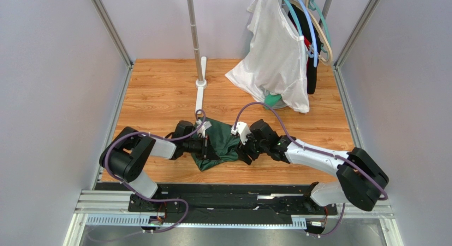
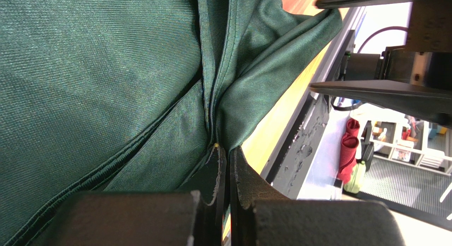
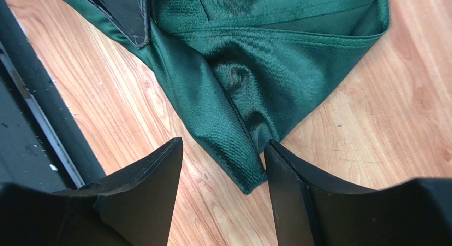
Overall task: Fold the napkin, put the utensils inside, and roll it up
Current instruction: Roll the napkin with the utensil
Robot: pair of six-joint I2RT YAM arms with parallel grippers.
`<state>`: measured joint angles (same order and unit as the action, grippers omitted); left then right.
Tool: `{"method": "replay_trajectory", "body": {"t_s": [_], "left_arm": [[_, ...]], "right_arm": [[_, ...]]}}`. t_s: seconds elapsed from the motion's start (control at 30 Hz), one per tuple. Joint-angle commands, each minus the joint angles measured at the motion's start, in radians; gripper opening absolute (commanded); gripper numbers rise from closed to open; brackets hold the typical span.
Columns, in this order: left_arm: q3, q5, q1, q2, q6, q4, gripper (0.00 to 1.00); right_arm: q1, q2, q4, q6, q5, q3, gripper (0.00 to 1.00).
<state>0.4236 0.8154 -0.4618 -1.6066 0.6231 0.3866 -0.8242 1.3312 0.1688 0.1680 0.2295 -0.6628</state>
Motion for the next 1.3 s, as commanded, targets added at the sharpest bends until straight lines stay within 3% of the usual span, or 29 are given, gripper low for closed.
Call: {"method": "replay_trajectory", "body": {"t_s": [0.0,0.37,0.47,0.67,0.8,1.0,1.27], "left_arm": [[-0.026,-0.048,0.009,-0.026,-0.026,-0.054,0.0],[-0.025,-0.03,0.02,-0.004,-0.003,-0.042,0.0],[-0.023,-0.035,0.02,-0.003,-0.006,-0.046,0.0],[-0.028,-0.025,0.02,-0.026,-0.003,-0.035,0.0],[-0.023,-0.021,0.02,-0.027,0.006,-0.032,0.0],[-0.02,-0.021,0.02,-0.024,0.004,-0.038,0.0],[-0.022,-0.016,0.02,-0.027,0.003,-0.035,0.0]], "right_arm": [[-0.009,0.049,0.005,0.037,-0.006,-0.063,0.62],[-0.03,0.137,0.047,0.041,0.028,-0.103,0.61],[-0.032,0.158,0.046,0.021,-0.039,-0.121,0.61],[-0.036,0.008,0.02,0.024,-0.124,-0.1,0.61],[-0.102,-0.056,0.072,0.09,-0.142,-0.123,0.61],[-0.228,0.058,0.078,0.116,-0.147,-0.142,0.6],[-0.265,0.209,0.008,0.157,-0.167,-0.192,0.59]]}}
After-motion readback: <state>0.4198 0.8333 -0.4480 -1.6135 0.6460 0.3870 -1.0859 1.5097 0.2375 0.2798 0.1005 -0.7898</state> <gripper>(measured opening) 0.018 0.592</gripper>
